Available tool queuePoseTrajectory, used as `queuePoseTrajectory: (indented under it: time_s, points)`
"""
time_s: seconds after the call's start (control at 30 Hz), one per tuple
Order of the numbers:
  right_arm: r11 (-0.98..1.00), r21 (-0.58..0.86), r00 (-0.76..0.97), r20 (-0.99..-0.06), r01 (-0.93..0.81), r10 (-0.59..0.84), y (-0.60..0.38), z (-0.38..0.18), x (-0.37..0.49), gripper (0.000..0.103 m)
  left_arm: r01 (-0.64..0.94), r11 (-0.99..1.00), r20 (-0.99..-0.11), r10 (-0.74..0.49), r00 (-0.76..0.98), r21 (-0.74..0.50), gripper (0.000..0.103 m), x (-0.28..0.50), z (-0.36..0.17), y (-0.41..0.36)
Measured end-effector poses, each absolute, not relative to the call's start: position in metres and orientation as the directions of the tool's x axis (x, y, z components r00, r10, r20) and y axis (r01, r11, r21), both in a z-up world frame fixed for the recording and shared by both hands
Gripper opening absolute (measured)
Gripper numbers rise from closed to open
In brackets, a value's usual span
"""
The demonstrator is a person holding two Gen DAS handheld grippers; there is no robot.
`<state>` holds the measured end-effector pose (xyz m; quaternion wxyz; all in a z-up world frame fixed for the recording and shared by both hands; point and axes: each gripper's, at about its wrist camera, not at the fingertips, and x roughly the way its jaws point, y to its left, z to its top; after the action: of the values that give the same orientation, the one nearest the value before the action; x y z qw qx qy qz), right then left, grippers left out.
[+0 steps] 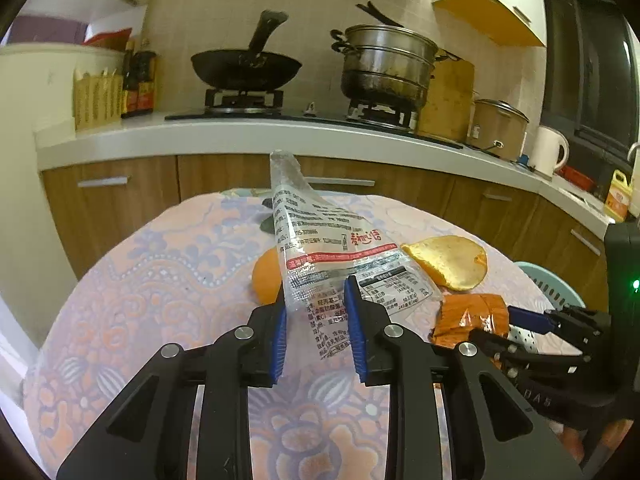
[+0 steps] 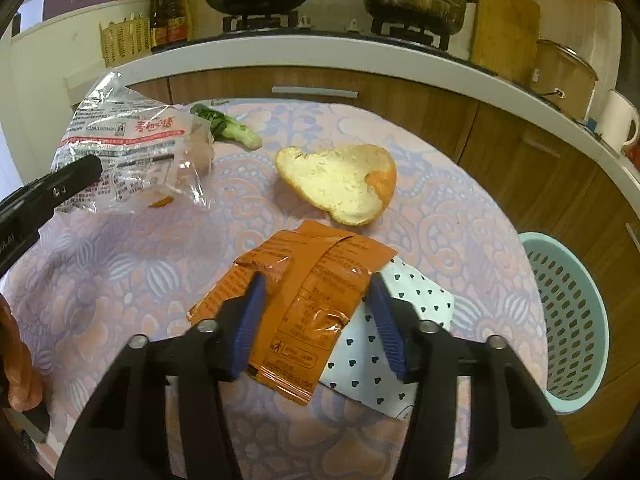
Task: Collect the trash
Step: 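Grasp the flat orange packet with the right tool while the left tool holds the bag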
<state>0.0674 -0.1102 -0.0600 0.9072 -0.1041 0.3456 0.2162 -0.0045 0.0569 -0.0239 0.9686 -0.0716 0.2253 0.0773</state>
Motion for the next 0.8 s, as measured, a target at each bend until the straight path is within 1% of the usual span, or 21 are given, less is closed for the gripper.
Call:
queuePoseTrajectory:
  time_s: [0.03,0.07,0.1,0.17,0.37,0.53,0.57,0.6,0.63,0.67,0.8]
  points:
    - [0.888,-0.042,0.677,-0.664,-0.459,0.318,-0.112,-0.059,0.066,0.036,-0.180,0.979,-0.444,0.121,0.888,-0.093,0.026,-0.005,-0.024,0.055]
    - [0.889,-0.043,0.684,-0.657,-0.455,0.318,-0.113,-0.058,0.065,0.030,-0.180,0.980,-0.440,0.127,0.889,-0.081,0.026,-0.005,-0.023,0.052]
    - [0.890,-0.044,0.689,-0.651,-0.454,0.319,-0.114,-0.057,0.065,0.027,-0.180,0.981,-0.437,0.131,0.890,-0.072,0.026,-0.006,-0.023,0.051]
    - [0.883,-0.034,0.692,-0.635,-0.469,0.343,-0.116,-0.055,0.061,0.025,-0.182,0.981,-0.429,0.139,0.893,-0.061,0.027,-0.007,-0.022,0.049]
    - [0.843,0.093,0.642,-0.606,-0.529,0.470,-0.133,-0.044,0.058,0.025,-0.180,0.980,-0.433,0.125,0.893,-0.090,0.028,-0.007,-0.022,0.055]
    - [0.859,0.123,0.647,-0.607,-0.498,0.462,-0.148,-0.037,0.052,0.026,-0.172,0.980,-0.430,0.114,0.895,-0.099,0.028,-0.008,-0.022,0.056]
    - [0.859,0.141,0.637,-0.614,-0.492,0.466,-0.153,-0.035,0.054,0.033,-0.172,0.980,-0.429,0.114,0.896,-0.097,0.028,-0.008,-0.022,0.056]
    - [0.859,0.157,0.632,-0.615,-0.487,0.470,-0.157,-0.034,0.055,0.050,-0.171,0.981,-0.427,0.115,0.897,-0.095,0.028,-0.008,-0.022,0.056]
    - [0.867,0.168,0.642,-0.609,-0.469,0.466,-0.163,-0.030,0.055,0.060,-0.171,0.981,-0.426,0.117,0.897,-0.090,0.029,-0.008,-0.022,0.055]
    - [0.874,0.171,0.650,-0.608,-0.455,0.457,-0.167,-0.029,0.055,0.074,-0.171,0.981,-0.425,0.118,0.897,-0.087,0.029,-0.008,-0.022,0.054]
    - [0.831,0.251,0.565,-0.634,-0.497,0.529,-0.162,-0.034,0.057,0.074,-0.170,0.982,-0.422,0.121,0.899,-0.081,0.030,-0.009,-0.022,0.053]
